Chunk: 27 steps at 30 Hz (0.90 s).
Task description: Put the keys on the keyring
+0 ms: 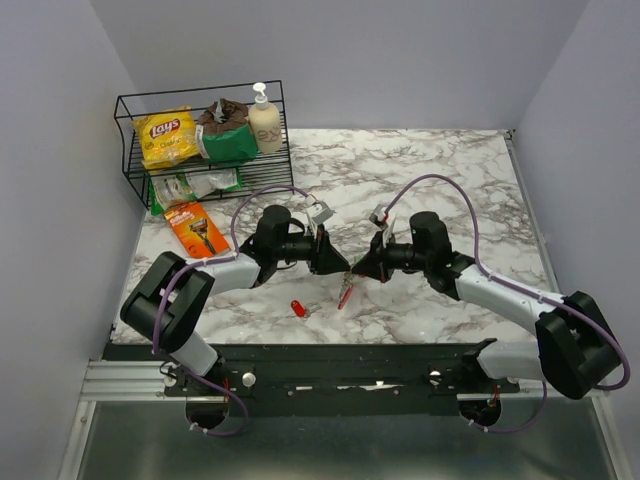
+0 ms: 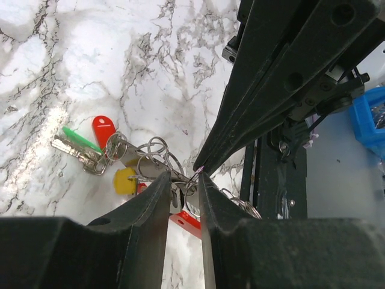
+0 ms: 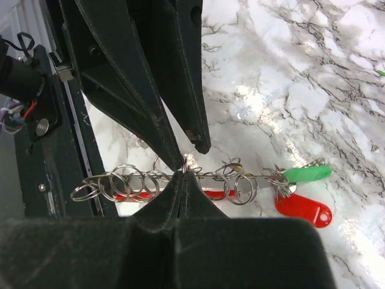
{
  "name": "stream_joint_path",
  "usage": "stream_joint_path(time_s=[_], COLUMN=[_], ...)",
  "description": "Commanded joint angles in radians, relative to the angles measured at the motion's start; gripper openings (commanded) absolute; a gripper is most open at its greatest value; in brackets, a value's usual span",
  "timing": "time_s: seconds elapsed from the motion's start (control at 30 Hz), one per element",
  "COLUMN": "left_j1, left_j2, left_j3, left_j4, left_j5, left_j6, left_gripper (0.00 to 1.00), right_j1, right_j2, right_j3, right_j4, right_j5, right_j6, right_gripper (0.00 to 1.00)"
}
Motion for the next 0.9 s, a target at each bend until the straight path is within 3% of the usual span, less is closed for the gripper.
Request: stream_joint_path(time_s=[0.0, 0.13, 0.3, 0.4, 0.47, 0.5, 0.77, 0.87], left_j1=[-0.004, -0.009, -0.013, -0.018, -0.021, -0.019, -0.021, -0.019], left_j2=[0.019, 0.030, 0.038, 0.038, 0.035, 0.030, -0.043, -0.079], left_j3=[0.024, 0.027, 0.029, 0.035, 0.038, 0.040, 0.034, 0.041], left_j4=[0.034, 0.034, 0.060, 0.071, 0.071, 0.070, 0.019, -0.034], left_j5=[0.022, 0.030, 0.036, 0.034, 0.034, 0.031, -0.012, -0.035], left_j6=[-0.006, -0.006, -0.024, -0.037, -0.038, -0.040, -0.015, 0.014], left_gripper=[0.38, 0.36, 0.22, 0.21, 0.11, 0.00, 0.00, 0.00], right_j1=[0.000, 0.000, -0.003, -0.001, -0.001, -0.001, -0.003, -0.001], right_j2=[-0.039, -0.047, -0.061, -0.066, -0.072, -0.075, -0.090, -0.073], right_j3=[-0.008, -0.011, -0.025, -0.033, -0.037, -0.037, -0.027, -0.007], right_j4=[0.072, 0.080, 0.111, 0.131, 0.142, 0.151, 0.151, 0.140], right_j5=[-0.008, -0.008, -0.012, -0.023, -0.026, -0.031, -0.019, -0.025], right_j6=[0.015, 0.018, 0.030, 0.035, 0.042, 0.044, 0.042, 0.032], right_gripper=[0.01, 0.01, 0.01, 0.01, 0.01, 0.01, 0.01, 0.05])
